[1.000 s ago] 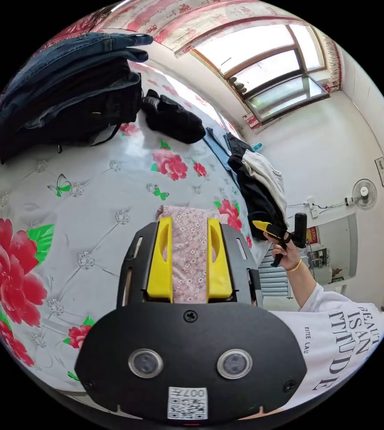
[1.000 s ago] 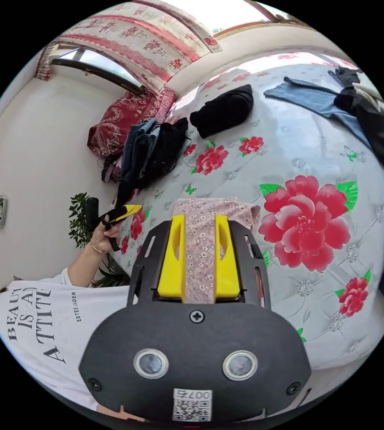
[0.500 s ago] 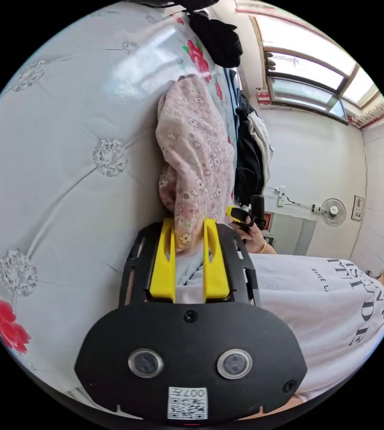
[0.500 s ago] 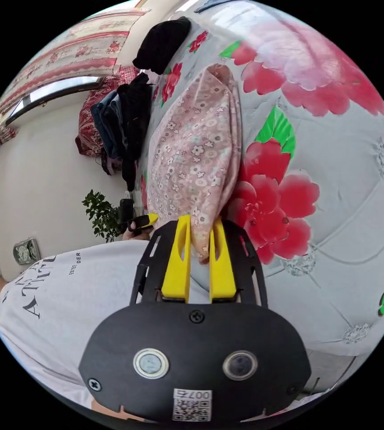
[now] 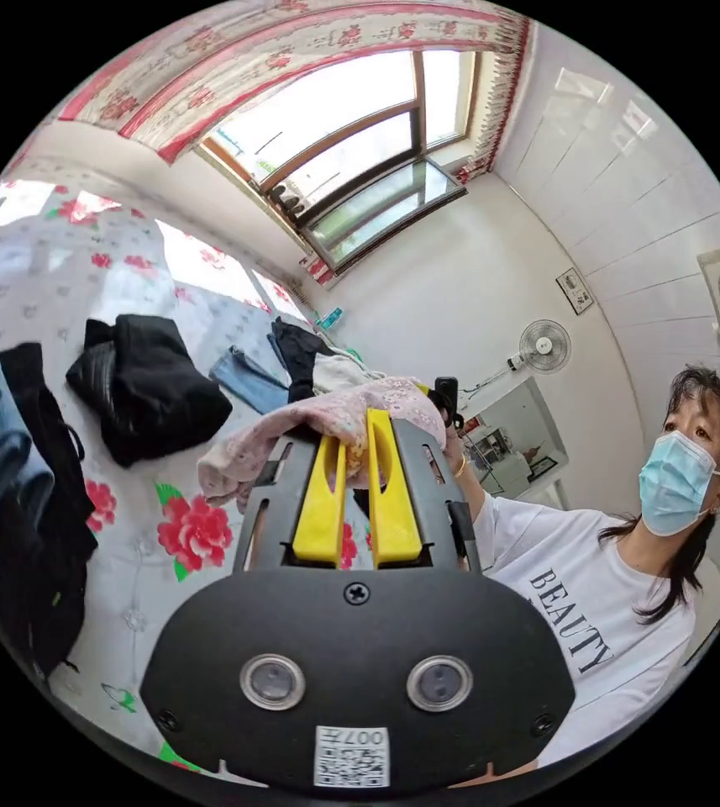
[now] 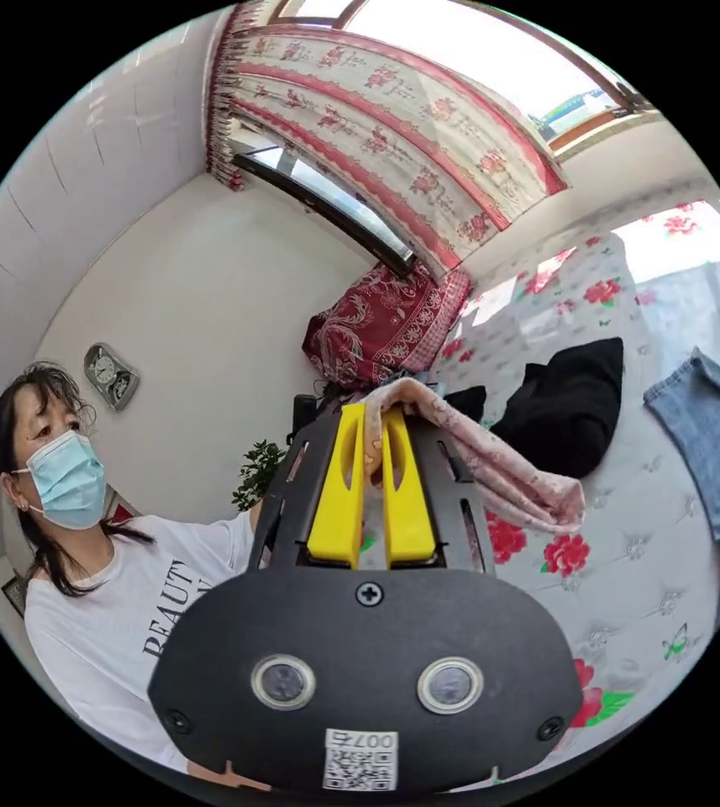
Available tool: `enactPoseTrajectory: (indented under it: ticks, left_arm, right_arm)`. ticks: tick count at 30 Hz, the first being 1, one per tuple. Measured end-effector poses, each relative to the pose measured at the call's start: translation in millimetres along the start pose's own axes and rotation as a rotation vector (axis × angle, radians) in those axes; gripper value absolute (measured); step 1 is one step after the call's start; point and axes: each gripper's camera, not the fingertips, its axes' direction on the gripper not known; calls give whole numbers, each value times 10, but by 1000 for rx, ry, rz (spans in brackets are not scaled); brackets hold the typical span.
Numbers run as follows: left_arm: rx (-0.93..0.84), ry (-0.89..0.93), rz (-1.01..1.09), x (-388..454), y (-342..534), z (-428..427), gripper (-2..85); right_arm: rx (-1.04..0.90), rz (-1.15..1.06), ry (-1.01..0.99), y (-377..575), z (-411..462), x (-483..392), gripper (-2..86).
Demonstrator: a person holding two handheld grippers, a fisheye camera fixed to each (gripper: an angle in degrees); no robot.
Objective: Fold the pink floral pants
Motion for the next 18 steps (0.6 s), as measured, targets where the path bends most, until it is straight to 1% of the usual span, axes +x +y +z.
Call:
enactPoseTrajectory:
  ticks: [2,4,6,9,11,12,14,15,17,18]
  left_arm:
    - [53,-46,63,68,-519,-92,41]
    - [70,-111,43,-30,-718,-63,43]
    - [64,-184,-3,-238,-795,76,48]
    - [-5,-319,-151,-804,-671,385,73]
    - [-42,-412,-276,-1225,-219,547,80]
    - [-56,-424,-289,-1292,-72,587,80]
    - [-113,-475,-316,-1413,598,751,79]
    - [-140,-494,-317,-1412,770,803,80]
    - [-290,-599,-310,-1299,1413,1035,83]
    - [-321,-621,-301,-1244,1562,1085,83]
  right_arm:
    - [73,-81,41,-511,70,-157,5]
    - [92,-67,106,-725,235,-72,6]
    - [112,22,181,-811,469,195,9]
    - [125,170,259,-694,885,837,17]
    - [98,294,281,-330,1128,1333,24]
    - [84,316,298,-206,1175,1424,26]
    - [36,342,349,380,1253,1677,33]
    - [17,345,376,530,1241,1734,35]
    - [-47,355,554,1077,1012,1890,44]
    - [-57,344,607,1175,918,1887,46]
